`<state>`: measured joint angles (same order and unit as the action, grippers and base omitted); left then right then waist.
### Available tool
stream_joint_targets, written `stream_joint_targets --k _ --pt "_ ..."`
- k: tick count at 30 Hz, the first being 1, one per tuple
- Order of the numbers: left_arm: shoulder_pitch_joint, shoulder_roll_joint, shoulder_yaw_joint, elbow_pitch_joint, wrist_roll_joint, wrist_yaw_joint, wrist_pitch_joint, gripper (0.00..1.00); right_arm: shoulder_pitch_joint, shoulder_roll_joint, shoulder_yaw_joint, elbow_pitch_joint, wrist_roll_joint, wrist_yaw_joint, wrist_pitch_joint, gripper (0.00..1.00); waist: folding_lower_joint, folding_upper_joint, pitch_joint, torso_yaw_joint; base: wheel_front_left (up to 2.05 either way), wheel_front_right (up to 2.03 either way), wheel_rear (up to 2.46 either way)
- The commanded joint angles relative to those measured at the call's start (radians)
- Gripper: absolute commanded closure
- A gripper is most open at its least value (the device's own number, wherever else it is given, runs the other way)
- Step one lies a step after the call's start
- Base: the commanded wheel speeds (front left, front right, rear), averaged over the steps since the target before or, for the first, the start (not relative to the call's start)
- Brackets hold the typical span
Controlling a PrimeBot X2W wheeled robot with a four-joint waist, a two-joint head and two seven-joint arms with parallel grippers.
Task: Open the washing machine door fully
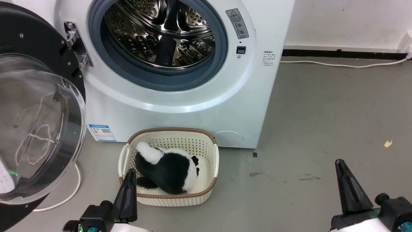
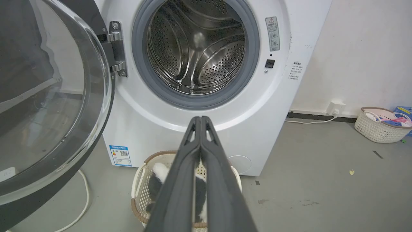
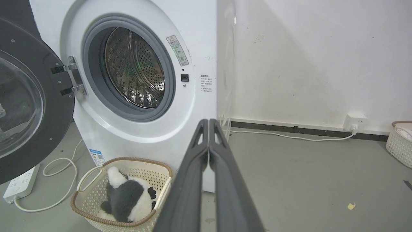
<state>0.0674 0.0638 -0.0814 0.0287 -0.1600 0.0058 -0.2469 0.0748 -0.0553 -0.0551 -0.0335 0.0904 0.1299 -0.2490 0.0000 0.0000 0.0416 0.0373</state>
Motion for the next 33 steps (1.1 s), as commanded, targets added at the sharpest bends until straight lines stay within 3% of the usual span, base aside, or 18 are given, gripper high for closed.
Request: stream_joint_targets --k 1,33 --pt "-0.003 -0.001 0.003 -0.001 0.006 0.0 0.002 1.0 -0.003 0.0 0.002 0.001 -0.001 0.0 0.003 1.0 0.0 0.0 0.0 0.0 0.0 0.0 0.0" --pt "-0.02 -0.004 0.024 -0.008 0.047 -0.002 0.068 1.0 -0.022 0.002 0.016 0.01 -0.025 0.0 0.069 1.0 0.0 0.0 -0.011 -0.01 0.0 0.0 0.0"
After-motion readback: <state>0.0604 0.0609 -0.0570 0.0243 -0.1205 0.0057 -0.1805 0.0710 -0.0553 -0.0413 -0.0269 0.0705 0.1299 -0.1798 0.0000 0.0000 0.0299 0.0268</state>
